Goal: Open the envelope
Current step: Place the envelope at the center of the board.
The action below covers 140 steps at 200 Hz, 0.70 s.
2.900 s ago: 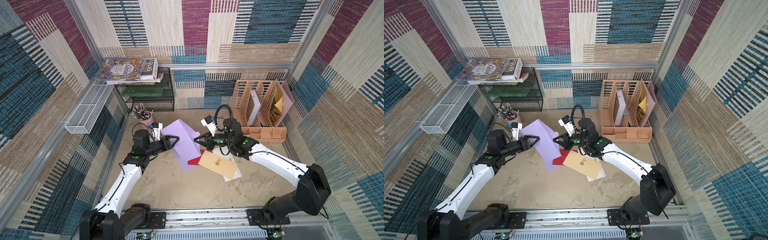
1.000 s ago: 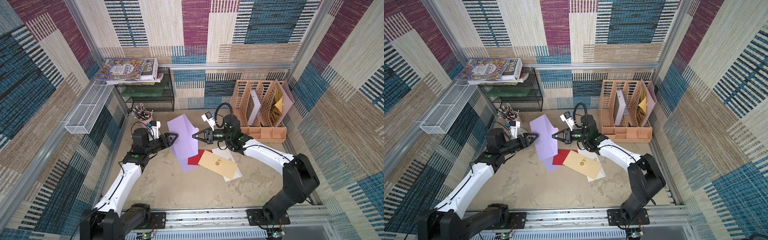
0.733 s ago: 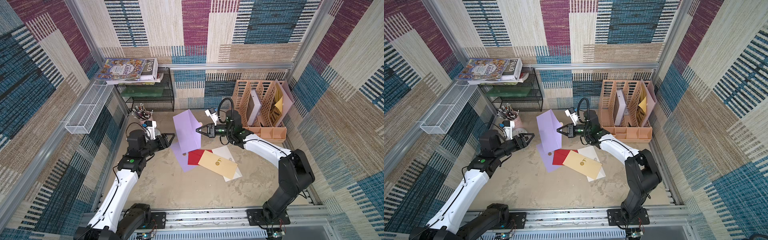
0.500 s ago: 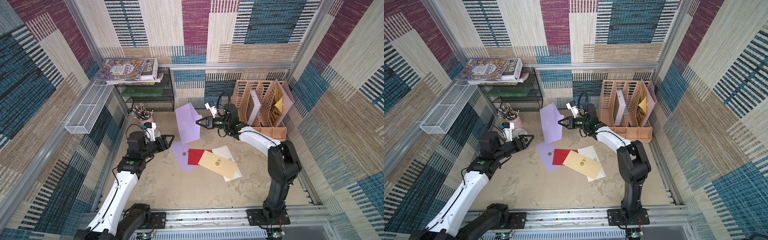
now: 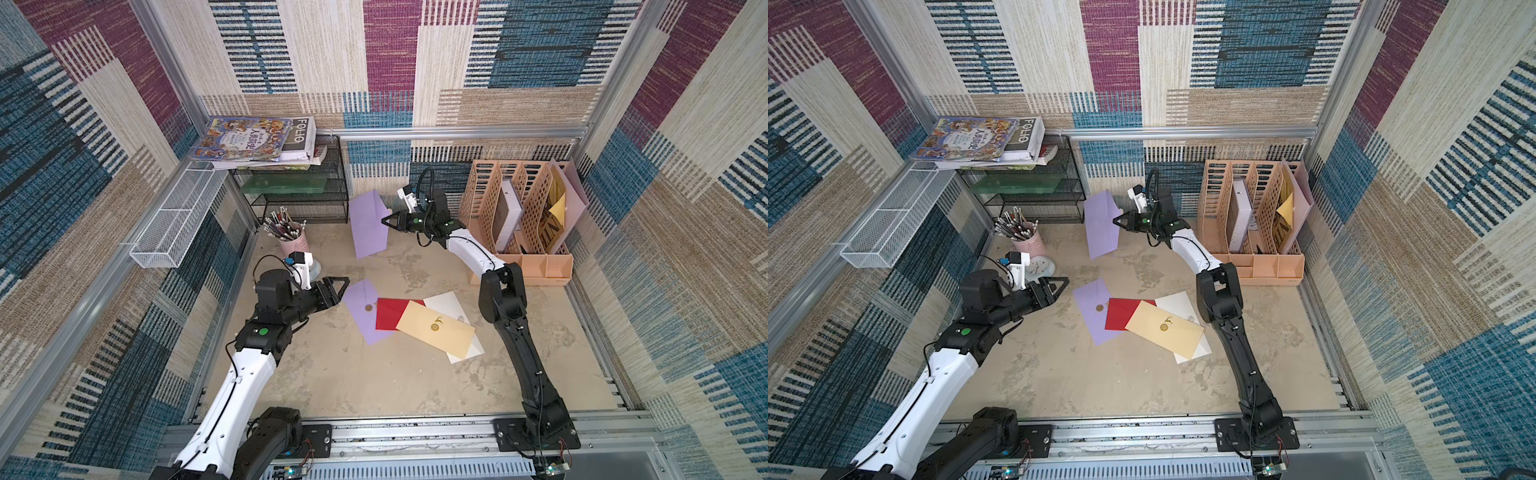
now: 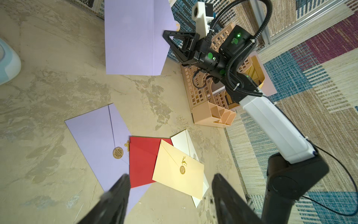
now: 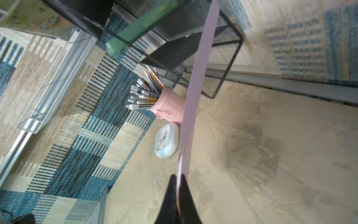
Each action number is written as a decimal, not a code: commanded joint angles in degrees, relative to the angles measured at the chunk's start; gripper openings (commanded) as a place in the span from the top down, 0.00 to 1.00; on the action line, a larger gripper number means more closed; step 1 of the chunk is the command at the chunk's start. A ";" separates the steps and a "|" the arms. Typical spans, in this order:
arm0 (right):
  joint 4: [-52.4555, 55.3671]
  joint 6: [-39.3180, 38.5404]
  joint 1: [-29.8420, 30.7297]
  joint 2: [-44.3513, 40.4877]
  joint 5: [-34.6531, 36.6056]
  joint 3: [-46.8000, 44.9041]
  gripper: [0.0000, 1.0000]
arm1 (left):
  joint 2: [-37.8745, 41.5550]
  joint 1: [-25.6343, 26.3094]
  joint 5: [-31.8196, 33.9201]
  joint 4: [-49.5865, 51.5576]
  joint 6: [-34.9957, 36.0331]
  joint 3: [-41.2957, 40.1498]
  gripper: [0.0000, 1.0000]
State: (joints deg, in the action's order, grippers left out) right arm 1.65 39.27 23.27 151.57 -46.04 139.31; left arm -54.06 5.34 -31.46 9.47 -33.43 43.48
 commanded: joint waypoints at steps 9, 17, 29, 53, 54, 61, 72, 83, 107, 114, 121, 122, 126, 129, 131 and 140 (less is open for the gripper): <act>0.76 2.91 -0.52 3.50 -0.67 1.31 1.00 | 0.15 -0.07 -0.27 0.08 1.37 -0.04 0.31; 1.06 2.60 -0.46 3.73 -0.43 0.50 1.00 | -0.02 -0.07 -0.26 0.02 1.45 -0.12 0.31; 0.63 2.18 -0.42 3.45 0.13 -1.71 1.00 | -0.31 -0.07 -0.39 -0.24 1.40 -0.22 0.31; 0.28 2.09 -0.61 3.06 0.80 -4.44 1.00 | -0.78 -0.07 -0.49 -0.29 1.26 -0.15 0.31; 0.28 2.15 -0.65 3.05 0.79 -4.55 1.00 | -0.78 -0.07 -0.47 -0.27 1.26 -0.15 0.31; 0.72 1.94 -0.68 2.96 0.91 -5.01 1.00 | -0.73 -0.06 -0.36 -0.28 1.29 -0.28 0.31; 2.45 0.95 -0.68 2.58 1.58 -5.87 1.00 | -0.69 -0.07 -0.12 -0.27 1.32 -0.28 0.31; 3.56 0.00 -0.85 1.76 2.29 -7.77 1.00 | -0.69 -0.06 -0.09 -0.26 1.35 -0.25 0.31; 2.41 -1.02 -1.59 -1.23 2.78 -15.41 1.00 | -0.78 -0.07 -0.23 -0.26 1.30 -0.41 0.31; 1.68 -1.43 -1.88 -2.34 3.01 -17.63 1.00 | -0.82 -0.06 -0.26 -0.26 1.33 -0.41 0.31; 1.54 -1.95 -2.19 -3.22 3.38 -19.34 1.00 | -0.86 -0.07 -0.27 -0.33 1.22 -0.42 0.31; 1.61 -1.98 -2.23 -3.35 3.40 -19.60 1.00 | -0.87 -0.03 -0.27 -0.37 1.20 -0.46 0.31; 1.64 -2.26 -2.41 -3.73 3.45 -20.36 1.00 | -0.92 -0.07 -0.35 -0.46 1.10 -0.47 0.31; 1.56 -2.43 -2.53 -4.04 3.46 -20.82 1.00 | -0.94 -0.07 -0.35 -0.59 1.04 -0.49 0.31; 1.48 -2.55 -2.59 -4.19 3.32 -21.20 1.00 | -1.02 -0.07 -0.44 -0.60 1.03 -0.46 0.31; 1.46 -2.99 -2.95 -4.60 2.94 -22.16 1.00 | -1.21 -0.03 -0.59 -0.88 0.87 -0.55 0.31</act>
State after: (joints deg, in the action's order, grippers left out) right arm 4.38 38.44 21.02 148.77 -43.31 119.83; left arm -54.92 5.34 -31.46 10.28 -32.80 43.16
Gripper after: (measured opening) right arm 0.053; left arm 0.691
